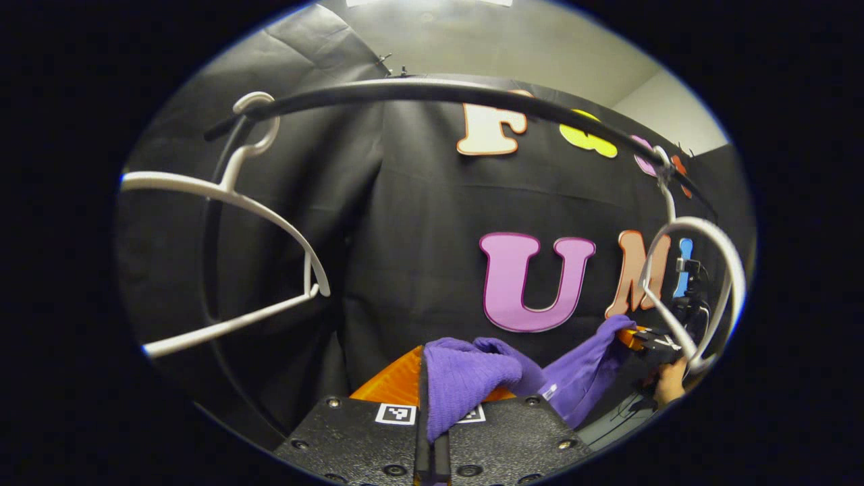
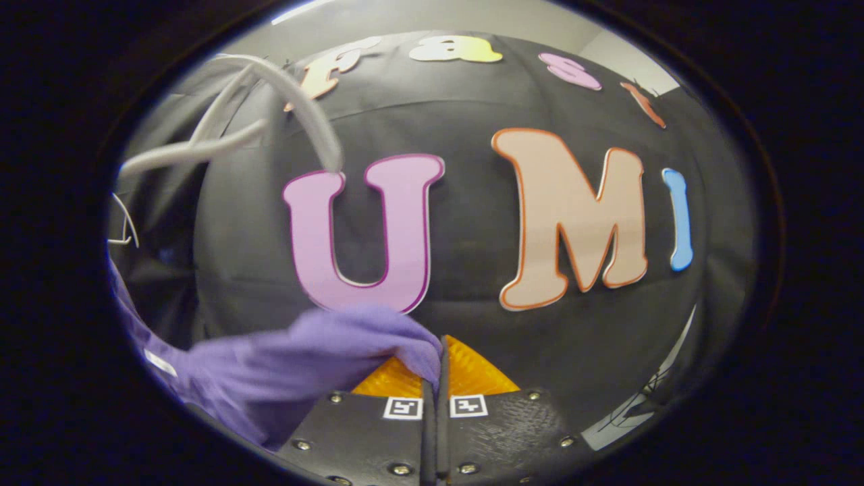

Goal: Grasp the clothes on the hanger with both hands and then place them into the laundry hamper below.

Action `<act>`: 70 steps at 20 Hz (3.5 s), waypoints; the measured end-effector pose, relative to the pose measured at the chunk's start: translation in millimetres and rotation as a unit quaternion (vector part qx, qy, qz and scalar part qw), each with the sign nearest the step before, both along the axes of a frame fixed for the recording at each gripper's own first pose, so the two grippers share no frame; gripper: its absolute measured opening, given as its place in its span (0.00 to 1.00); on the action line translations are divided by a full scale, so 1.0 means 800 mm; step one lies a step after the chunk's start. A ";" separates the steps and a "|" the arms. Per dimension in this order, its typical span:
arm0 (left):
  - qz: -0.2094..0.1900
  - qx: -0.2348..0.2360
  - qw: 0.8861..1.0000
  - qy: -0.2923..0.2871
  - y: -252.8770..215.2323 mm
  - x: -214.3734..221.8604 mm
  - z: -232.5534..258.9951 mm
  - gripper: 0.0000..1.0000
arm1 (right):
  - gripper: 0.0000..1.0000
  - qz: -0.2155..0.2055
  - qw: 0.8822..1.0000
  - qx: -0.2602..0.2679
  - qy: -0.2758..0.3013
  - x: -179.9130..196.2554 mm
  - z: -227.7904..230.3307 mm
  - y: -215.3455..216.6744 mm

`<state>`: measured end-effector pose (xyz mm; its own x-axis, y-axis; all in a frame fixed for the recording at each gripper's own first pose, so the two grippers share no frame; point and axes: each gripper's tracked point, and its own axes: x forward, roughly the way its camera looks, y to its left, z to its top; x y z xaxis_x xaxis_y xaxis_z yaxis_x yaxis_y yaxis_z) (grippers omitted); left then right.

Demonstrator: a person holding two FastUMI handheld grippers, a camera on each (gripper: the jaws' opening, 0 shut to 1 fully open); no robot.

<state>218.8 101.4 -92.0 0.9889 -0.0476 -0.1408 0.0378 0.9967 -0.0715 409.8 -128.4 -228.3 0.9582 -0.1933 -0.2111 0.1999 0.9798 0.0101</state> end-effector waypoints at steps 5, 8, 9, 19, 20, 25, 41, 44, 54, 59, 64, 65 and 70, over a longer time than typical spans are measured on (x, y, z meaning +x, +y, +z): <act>0.000 0.001 0.999 0.036 -0.006 -0.008 -0.057 0.04 | 0.01 0.008 1.000 -0.008 -0.006 -0.049 -0.015 0.024; 0.000 -0.006 0.999 0.037 -0.006 -0.008 -0.071 0.04 | 0.01 -0.001 1.000 -0.003 -0.009 -0.081 -0.010 0.020; 0.003 -0.005 0.999 0.038 -0.006 -0.012 -0.072 0.04 | 0.00 -0.002 1.000 0.001 -0.007 -0.090 -0.009 0.020; 0.008 -0.004 1.000 0.007 0.004 -0.097 -0.045 0.04 | 0.01 -0.005 1.000 0.009 -0.024 -0.189 0.061 0.039; 0.006 -0.002 1.000 0.002 0.002 -0.105 -0.037 0.04 | 0.01 -0.003 1.000 0.005 -0.029 -0.198 0.073 0.044; -0.008 -0.009 1.000 -0.015 -0.021 -0.134 -0.013 0.04 | 0.01 0.016 0.999 0.002 -0.050 -0.239 0.119 0.069; -0.067 -0.006 0.998 0.001 -0.137 -0.170 -0.022 0.04 | 0.00 0.053 0.996 0.029 -0.065 -0.302 0.129 0.126; -0.082 -0.004 0.997 -0.012 -0.166 -0.169 -0.012 0.04 | 0.01 0.052 0.995 0.038 -0.072 -0.313 0.133 0.130; -0.097 -0.020 0.994 -0.035 -0.225 -0.150 -0.035 0.04 | 0.01 0.041 0.995 0.065 -0.058 -0.320 0.087 0.112; -0.097 -0.034 0.995 -0.016 -0.247 -0.137 -0.094 0.04 | 0.01 0.020 0.996 0.086 -0.031 -0.317 0.020 0.094; -0.099 -0.005 0.995 -0.005 -0.259 -0.124 -0.166 0.04 | 0.01 0.012 0.991 0.126 0.029 -0.317 -0.088 0.089; -0.098 -0.001 0.995 -0.004 -0.261 -0.123 -0.181 0.04 | 0.01 0.005 0.990 0.138 0.040 -0.320 -0.110 0.088; -0.092 -0.008 0.996 0.004 -0.254 -0.121 -0.245 0.04 | 0.01 -0.028 0.980 0.180 0.084 -0.335 -0.204 0.077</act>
<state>121.7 -101.6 -287.6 0.9620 -0.2302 -0.1471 0.2190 0.9717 -0.0885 142.2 -67.0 -391.1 0.8940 -0.1289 -0.4291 0.2817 0.9064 0.3147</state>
